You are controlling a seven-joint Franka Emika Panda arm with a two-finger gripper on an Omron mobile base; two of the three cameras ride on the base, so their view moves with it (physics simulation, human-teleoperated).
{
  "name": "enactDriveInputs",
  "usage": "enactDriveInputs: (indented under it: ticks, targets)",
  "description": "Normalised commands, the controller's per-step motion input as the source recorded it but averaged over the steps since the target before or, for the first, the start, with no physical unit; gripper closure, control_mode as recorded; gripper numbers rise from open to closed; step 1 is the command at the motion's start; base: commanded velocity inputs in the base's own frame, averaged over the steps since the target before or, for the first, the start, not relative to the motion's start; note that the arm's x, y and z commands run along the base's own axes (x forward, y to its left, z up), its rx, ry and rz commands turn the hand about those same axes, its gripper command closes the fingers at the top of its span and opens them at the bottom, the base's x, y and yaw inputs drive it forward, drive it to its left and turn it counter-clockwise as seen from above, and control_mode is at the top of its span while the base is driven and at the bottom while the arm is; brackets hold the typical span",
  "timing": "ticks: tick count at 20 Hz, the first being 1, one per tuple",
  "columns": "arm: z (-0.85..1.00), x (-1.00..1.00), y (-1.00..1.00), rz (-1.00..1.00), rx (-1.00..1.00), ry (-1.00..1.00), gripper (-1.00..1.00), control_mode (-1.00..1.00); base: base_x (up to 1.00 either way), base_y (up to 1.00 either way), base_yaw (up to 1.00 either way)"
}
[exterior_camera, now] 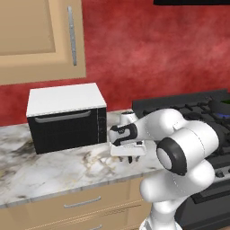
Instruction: Put the cucumber and eggplant in the pot. Retrieve the spatula and lightly stir the vegetables in the pot.
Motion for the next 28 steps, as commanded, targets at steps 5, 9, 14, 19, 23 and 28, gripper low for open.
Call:
enactDriveInputs:
  ticks: [5, 9, 14, 19, 23, 28]
  targets:
    - [-0.02, -0.07, 0.00, 0.00, 0.00, 0.00, -1.00, -1.00, 0.00, 0.00, 0.00]
    - [0.00, -0.04, 0.00, 0.00, 0.00, 0.00, 1.00, -1.00, 0.00, 0.00, 0.00]
    - [0.00, -0.03, 0.00, 0.00, 0.00, 0.00, 1.00, -1.00, 0.00, 0.00, 0.00]
    - [0.00, -0.10, -0.02, 0.00, 0.00, 0.00, 1.00, -1.00, 0.00, 0.00, 0.00]
    - [0.55, -0.58, -0.12, -0.05, 0.05, -0.05, 1.00, -1.00, 0.00, 0.00, 0.00]
    - [1.00, -0.44, -0.36, -0.01, 0.09, -0.13, 1.00, -1.00, 0.00, 0.00, 0.00]
